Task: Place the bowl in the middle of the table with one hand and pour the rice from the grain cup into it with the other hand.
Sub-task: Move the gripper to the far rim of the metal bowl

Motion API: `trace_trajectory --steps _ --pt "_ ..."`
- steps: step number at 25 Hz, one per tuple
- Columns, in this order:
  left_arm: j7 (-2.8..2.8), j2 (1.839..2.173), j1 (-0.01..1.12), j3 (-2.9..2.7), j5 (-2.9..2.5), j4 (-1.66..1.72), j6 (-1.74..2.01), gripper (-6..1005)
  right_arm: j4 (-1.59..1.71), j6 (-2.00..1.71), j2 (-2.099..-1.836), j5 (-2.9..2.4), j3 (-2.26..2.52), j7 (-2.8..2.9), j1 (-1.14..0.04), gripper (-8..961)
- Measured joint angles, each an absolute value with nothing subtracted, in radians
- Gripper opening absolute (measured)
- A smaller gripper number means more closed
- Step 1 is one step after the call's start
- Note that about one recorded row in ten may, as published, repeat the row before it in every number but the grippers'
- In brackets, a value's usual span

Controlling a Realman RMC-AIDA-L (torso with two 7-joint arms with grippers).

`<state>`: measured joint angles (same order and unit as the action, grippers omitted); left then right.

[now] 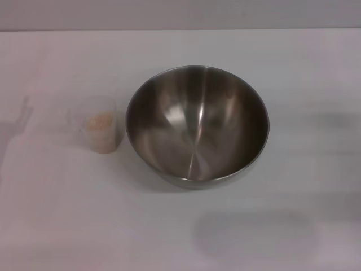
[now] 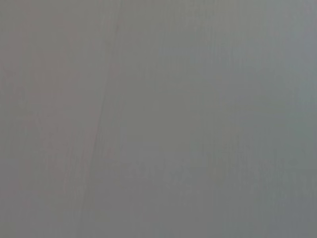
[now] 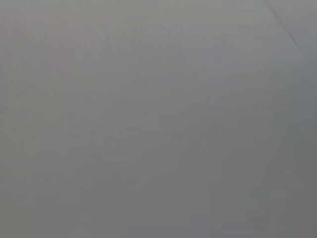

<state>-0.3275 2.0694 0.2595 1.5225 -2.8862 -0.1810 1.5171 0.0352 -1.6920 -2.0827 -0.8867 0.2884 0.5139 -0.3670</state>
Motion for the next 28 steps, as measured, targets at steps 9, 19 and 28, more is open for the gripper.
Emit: trace_trajectory --steps 9,19,28 --pt "-0.328 2.069 0.265 1.522 -2.886 -0.181 1.516 859 0.034 -1.687 -2.083 -0.889 0.288 0.514 -0.375 796" --pt "-0.328 2.069 0.268 1.525 -2.884 -0.181 1.511 857 0.034 -1.686 -2.082 -0.889 0.288 0.514 -0.379 795" --pt "-0.327 2.069 0.267 1.526 -2.884 -0.174 1.506 855 0.034 -1.686 -2.082 -0.889 0.288 0.522 -0.382 795"
